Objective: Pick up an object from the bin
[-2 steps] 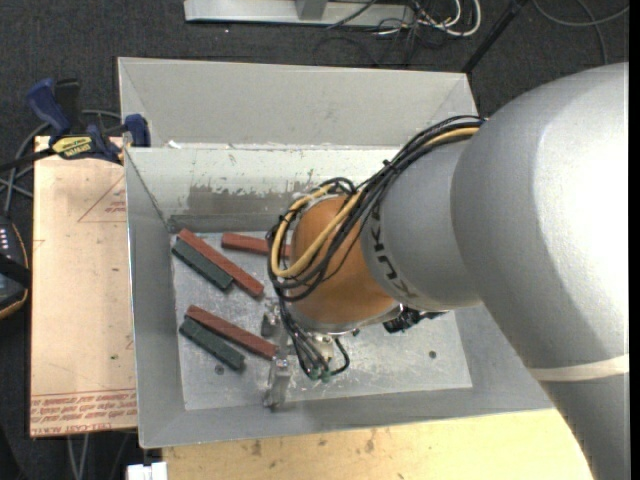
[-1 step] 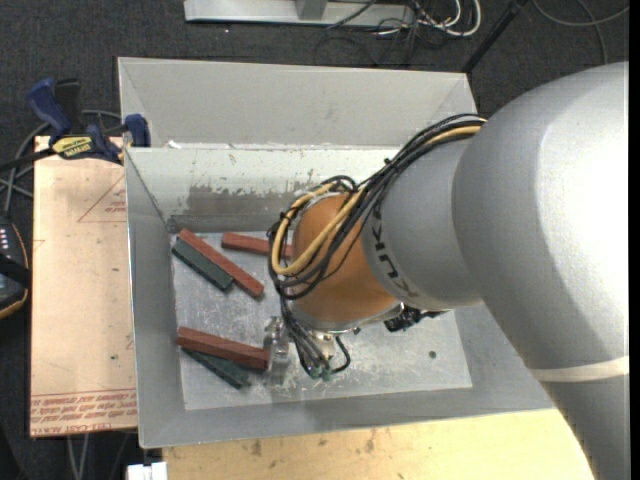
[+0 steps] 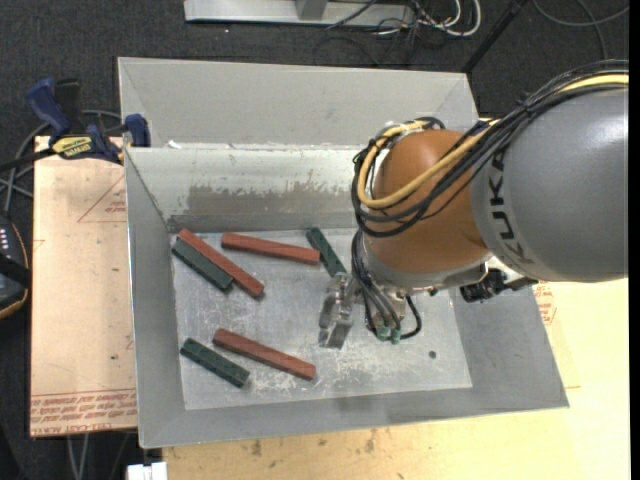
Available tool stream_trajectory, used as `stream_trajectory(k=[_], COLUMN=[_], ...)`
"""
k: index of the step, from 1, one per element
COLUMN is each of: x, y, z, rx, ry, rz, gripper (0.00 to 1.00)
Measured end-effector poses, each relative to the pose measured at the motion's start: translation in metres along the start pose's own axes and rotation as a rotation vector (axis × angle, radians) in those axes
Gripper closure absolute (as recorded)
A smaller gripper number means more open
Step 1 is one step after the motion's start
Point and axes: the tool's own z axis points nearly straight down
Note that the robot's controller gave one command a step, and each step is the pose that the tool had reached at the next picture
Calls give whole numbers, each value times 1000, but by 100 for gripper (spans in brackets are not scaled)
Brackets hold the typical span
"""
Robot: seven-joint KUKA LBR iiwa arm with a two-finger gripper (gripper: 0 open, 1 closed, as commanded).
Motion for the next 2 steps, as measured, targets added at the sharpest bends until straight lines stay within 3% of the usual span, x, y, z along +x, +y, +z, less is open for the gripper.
stream_trajectory(k=[1,2], x=[2,15], y=[1,16], z=[4,126], rx=[2,-1], ry=[7,2], rz=[-3,-90], gripper=[0,0])
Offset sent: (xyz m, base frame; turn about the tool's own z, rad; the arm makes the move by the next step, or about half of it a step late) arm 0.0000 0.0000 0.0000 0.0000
